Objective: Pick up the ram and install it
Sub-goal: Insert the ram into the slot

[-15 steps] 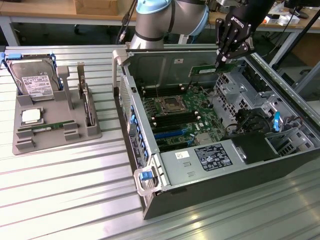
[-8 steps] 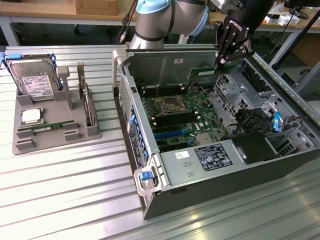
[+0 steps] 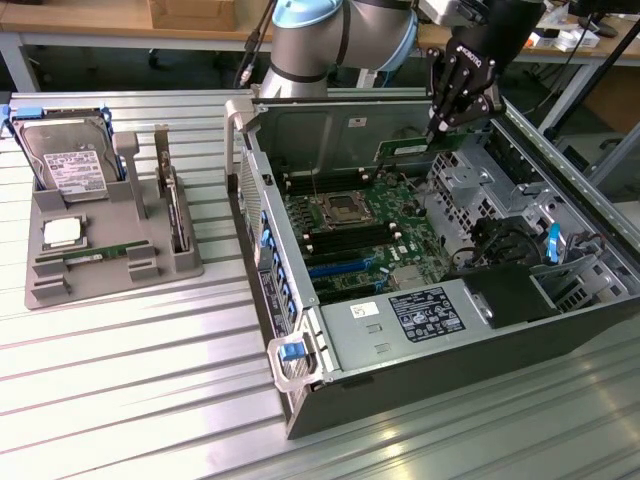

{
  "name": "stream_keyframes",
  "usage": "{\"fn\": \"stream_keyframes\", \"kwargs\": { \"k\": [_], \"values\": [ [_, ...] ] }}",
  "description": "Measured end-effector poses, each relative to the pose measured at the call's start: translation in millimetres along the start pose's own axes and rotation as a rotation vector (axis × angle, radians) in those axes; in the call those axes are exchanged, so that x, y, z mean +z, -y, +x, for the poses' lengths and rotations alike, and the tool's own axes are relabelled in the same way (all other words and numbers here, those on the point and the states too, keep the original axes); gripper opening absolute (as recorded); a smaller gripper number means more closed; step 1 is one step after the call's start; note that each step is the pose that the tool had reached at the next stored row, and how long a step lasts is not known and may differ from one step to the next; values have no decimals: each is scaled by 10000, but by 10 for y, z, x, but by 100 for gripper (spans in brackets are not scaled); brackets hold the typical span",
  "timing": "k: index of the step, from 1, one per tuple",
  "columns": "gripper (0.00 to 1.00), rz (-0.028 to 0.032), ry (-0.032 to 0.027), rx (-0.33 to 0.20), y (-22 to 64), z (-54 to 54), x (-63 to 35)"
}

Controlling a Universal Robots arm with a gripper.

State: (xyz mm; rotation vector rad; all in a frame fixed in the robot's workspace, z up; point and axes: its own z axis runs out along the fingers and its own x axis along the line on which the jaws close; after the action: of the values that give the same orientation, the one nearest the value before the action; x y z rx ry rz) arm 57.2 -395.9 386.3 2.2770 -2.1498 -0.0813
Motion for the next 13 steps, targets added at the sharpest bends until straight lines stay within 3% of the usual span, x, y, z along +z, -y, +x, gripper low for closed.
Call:
{"fn": "stream_keyframes", "kwargs": {
  "k": [13],
  "values": [
    [12, 0, -1, 0, 6, 5, 142]
  ]
}}
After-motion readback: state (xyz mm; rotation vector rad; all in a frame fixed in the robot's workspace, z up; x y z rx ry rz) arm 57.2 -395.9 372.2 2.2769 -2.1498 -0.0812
